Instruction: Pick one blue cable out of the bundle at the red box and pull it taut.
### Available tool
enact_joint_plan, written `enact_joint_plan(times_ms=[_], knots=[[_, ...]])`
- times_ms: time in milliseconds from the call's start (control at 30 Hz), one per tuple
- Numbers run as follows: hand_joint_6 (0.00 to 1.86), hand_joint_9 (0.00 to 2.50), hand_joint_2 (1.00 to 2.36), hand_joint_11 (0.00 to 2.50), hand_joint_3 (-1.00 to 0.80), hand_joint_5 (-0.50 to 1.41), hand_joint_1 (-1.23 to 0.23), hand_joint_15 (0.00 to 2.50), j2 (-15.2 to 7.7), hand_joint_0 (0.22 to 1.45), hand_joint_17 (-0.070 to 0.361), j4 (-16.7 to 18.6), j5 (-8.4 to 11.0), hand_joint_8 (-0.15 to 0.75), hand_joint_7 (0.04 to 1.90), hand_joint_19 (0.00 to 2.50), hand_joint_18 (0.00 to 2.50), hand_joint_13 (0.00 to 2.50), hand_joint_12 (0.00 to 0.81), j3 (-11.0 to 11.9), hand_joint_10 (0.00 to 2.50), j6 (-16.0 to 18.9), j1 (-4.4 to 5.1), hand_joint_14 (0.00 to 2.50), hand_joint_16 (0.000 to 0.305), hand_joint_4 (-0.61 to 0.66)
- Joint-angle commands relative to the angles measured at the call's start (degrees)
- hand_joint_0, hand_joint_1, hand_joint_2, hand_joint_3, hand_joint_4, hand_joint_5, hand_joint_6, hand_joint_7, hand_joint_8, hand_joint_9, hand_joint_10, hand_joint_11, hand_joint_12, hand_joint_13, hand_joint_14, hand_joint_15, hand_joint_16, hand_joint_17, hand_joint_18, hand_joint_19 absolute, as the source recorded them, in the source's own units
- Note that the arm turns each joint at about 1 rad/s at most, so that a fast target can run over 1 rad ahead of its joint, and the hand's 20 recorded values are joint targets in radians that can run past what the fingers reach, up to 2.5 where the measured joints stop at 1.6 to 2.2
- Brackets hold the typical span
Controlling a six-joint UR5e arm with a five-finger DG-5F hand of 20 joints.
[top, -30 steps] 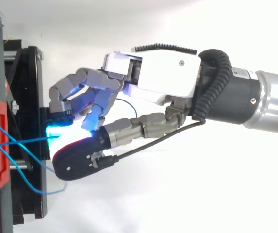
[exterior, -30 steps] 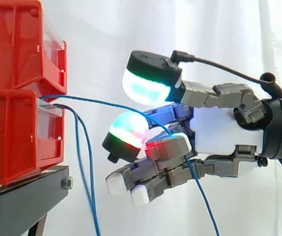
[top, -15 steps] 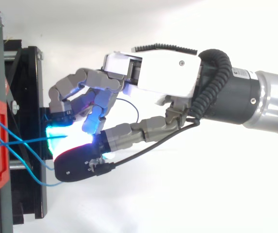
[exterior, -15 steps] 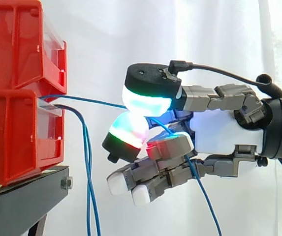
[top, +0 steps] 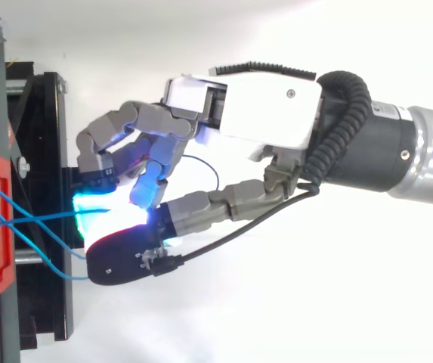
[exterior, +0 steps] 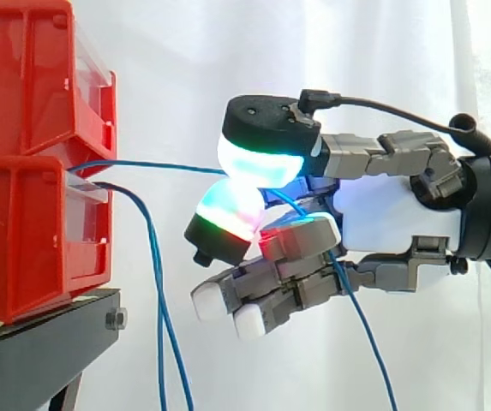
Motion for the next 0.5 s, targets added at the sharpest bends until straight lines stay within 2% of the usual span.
enact_joint_plan(times_ms=[0, 233, 467], knots=[[0.86, 1.22, 1.02, 1.47, -0.13, -0.14, -0.85, 0.47, 0.55, 0.63, 0.128, -0.94, 0.15, 0.344, 1.2, 0.48, 0.64, 0.67, 0.408, -0.01, 0.01, -0.73, -0.07, 0.02, 0.057, 0.17], [0.87, 1.2, 1.02, 1.47, -0.17, -0.14, -0.86, 0.47, 1.17, 0.64, 0.125, -2.17, 0.41, 0.342, 1.18, 0.47, 0.63, 0.65, 0.398, 0.07, 0.01, -2.22, -0.24, 0.02, 0.055, 0.16], [0.86, 1.16, 1.02, 1.46, -0.26, -0.15, -0.87, 0.47, 1.61, 0.66, 0.124, -2.17, 1.99, 0.344, 1.11, 0.47, 0.62, 0.64, 0.394, 0.16, 0.01, -3.63, -0.24, 0.02, 0.055, 0.18]])
